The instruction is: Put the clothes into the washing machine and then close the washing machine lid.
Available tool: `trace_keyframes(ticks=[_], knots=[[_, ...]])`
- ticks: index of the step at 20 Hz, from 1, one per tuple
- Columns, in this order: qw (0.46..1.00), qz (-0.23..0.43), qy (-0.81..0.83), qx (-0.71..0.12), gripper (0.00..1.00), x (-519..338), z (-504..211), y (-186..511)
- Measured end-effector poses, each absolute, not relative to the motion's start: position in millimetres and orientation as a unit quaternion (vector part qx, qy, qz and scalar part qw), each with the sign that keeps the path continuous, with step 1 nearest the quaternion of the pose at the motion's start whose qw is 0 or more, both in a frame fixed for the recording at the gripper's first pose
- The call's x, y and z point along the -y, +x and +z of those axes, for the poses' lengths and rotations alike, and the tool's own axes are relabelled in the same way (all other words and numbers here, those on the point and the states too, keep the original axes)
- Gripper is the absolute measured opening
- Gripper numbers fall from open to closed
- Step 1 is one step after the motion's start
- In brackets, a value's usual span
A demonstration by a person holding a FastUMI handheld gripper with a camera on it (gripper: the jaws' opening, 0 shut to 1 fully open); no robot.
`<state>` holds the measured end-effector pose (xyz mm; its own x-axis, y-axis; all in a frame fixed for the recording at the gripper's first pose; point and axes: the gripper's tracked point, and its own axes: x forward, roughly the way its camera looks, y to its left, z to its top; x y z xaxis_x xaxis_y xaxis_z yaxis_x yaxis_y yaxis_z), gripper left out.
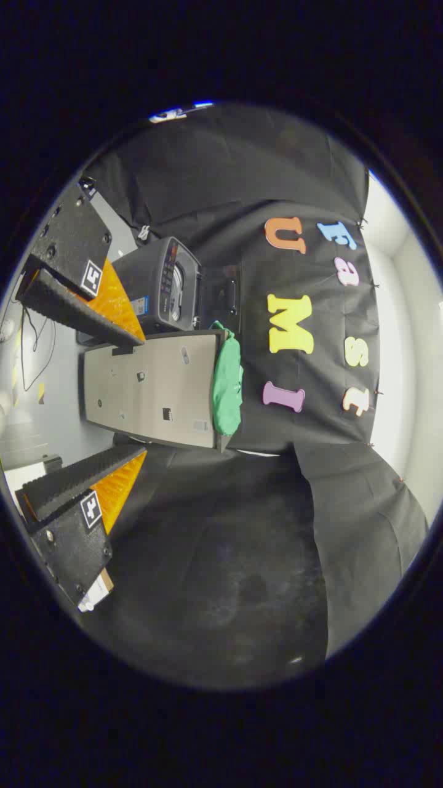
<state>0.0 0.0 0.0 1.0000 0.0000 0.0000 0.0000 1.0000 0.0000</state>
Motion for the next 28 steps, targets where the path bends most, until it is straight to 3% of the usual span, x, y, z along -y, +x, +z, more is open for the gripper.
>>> trace_keyframes(ticks=[18, 28], knots=[[1.000, -0.018, 0.002, -0.002, 0.99, -3, 4, -1], [1.000, -0.011, -0.015, 0.006, 0.99, -32, 85, 44]])
